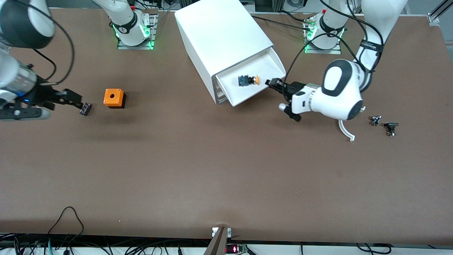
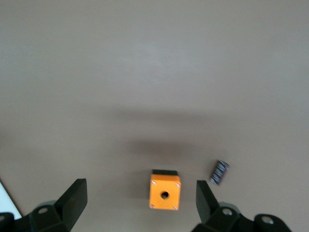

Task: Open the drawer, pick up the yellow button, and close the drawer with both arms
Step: 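Withdraw the left gripper while the right gripper reaches into the drawer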

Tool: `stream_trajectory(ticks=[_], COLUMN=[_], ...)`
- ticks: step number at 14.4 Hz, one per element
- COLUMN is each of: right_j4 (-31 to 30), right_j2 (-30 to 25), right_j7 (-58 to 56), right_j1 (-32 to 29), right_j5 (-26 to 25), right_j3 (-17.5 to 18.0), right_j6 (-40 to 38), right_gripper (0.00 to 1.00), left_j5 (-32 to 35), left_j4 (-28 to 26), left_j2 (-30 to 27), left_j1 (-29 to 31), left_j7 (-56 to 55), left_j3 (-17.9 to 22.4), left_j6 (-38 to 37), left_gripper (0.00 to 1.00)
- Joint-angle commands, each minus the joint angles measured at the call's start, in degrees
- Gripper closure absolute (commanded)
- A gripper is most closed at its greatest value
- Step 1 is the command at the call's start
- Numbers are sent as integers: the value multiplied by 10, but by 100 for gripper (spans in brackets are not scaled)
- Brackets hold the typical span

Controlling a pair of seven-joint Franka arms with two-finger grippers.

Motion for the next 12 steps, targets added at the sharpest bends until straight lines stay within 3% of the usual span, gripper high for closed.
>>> stream_trajectory(ticks=[1,2,4,6,7,10,12], right_j4=[11,11,45,98,127,210,242], right_j2=[12,18,47,85,110,173,202], right_j7=[1,1,-9,-2,-1,-20,-63], right_j1=[62,89,139,223,257,320,358], right_j5=[5,1,5,0,-1,-1,-1], right_j3=[-4,-4,-3,-4,-5,-4,-4], right_j6=[32,44,52,51,53,52,53], right_gripper=[0,0,0,0,0,0,0], left_j5=[9,9,16,97,133,157,228], left_j4=[19,20,19,39,50,69,69], left_j2=[-4,-7,-18,-44,-64,-119,-169], left_j1=[5,5,6,17,32,67,72], left_j7=[-15,-16,-16,-19,-19,-19,-21], left_j3=[12,12,18,23,36,80,112], left_j6=[13,13,20,56,60,65,51], left_gripper=[9,0,0,0,0,0,0])
